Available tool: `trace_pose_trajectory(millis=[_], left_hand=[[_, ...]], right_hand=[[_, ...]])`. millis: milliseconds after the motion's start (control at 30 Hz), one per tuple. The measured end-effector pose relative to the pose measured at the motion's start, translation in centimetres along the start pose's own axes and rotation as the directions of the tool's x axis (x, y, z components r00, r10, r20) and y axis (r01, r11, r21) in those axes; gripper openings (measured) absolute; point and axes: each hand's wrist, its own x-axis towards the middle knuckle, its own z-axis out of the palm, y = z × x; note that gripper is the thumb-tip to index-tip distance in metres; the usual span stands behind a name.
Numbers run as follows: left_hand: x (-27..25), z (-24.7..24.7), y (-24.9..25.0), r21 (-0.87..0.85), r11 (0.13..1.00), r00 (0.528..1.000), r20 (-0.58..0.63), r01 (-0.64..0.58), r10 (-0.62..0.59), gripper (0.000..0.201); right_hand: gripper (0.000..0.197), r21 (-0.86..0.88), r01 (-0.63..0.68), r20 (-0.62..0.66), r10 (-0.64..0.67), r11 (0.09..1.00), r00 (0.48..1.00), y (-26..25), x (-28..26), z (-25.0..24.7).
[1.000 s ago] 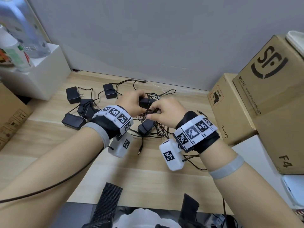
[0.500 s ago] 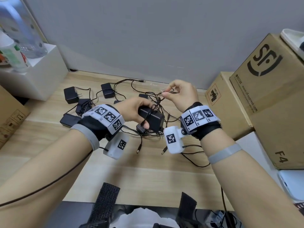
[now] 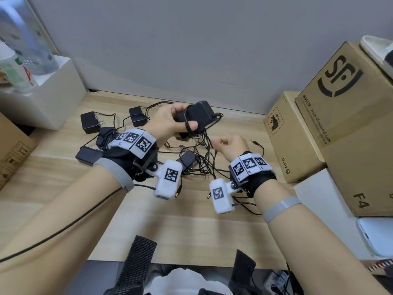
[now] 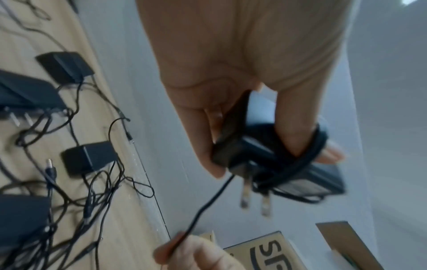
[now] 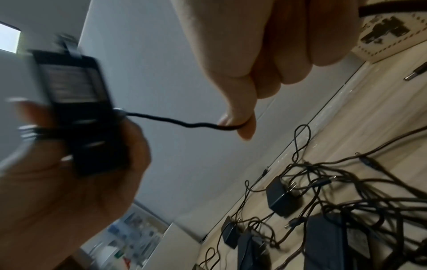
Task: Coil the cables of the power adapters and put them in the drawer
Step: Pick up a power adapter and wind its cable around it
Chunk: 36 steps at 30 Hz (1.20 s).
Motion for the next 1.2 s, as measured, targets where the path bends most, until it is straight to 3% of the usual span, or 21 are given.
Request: trace_pose_trajectory(millis=[100,200,400,633,767,867,1033,1200], left_hand=[[0.5,0.4,-0.2,-0.078,0.995,0.986,-0.150,0.061,-0.072,0.017],[0.7,0.4,-0.8,-0.054,0.993,0.971,-0.209,0.108,-0.117,0.018],[1.3,-0.2,-1.9,0.026,0.987,0.957,-0.248,0.159,-0.148,0.023],[1.5,-0.2,-2.2,0.277,0.947,0.959,-0.269,0.165,-0.088,0.034],[1.2,0.5,-2.3,0.497,0.856,0.972,-0.233,0.145,-0.029,0.034],[1.1,0.9,-2.2,0.583,0.804,0.984,-0.176,0.119,-0.019,0.045],[0.6,0.8,-2.1,0.439,0.893,0.995,-0.026,0.098,-0.096,0.058],[0.2,0.7,-1.0,0.197,0.977,0.994,0.057,0.076,-0.089,0.050]], right_hand=[[0.024,-0.035,0.066,0.157,-0.060,0.997,0.986,-1.1,-0.7,0.9],[0.033,-0.170,0.151,0.275,-0.100,0.974,0.956,-2.1,-1.1,1.4],[0.029,-0.244,0.197,0.323,-0.112,0.950,0.940,-3.4,-2.0,0.9],[0.033,-0.231,0.308,0.328,-0.224,0.923,0.918,-4.5,-2.4,-0.1],[0.031,-0.232,0.376,0.277,-0.310,0.897,0.910,-5.5,-2.2,-0.9],[0.015,-0.203,0.409,0.219,-0.366,0.890,0.905,-5.8,-1.7,-1.7],[0.015,-0.034,0.320,-0.046,-0.321,0.947,0.946,-4.9,0.0,-3.0],[0.018,0.053,0.285,-0.086,-0.280,0.957,0.956,-2.9,0.9,-2.4]])
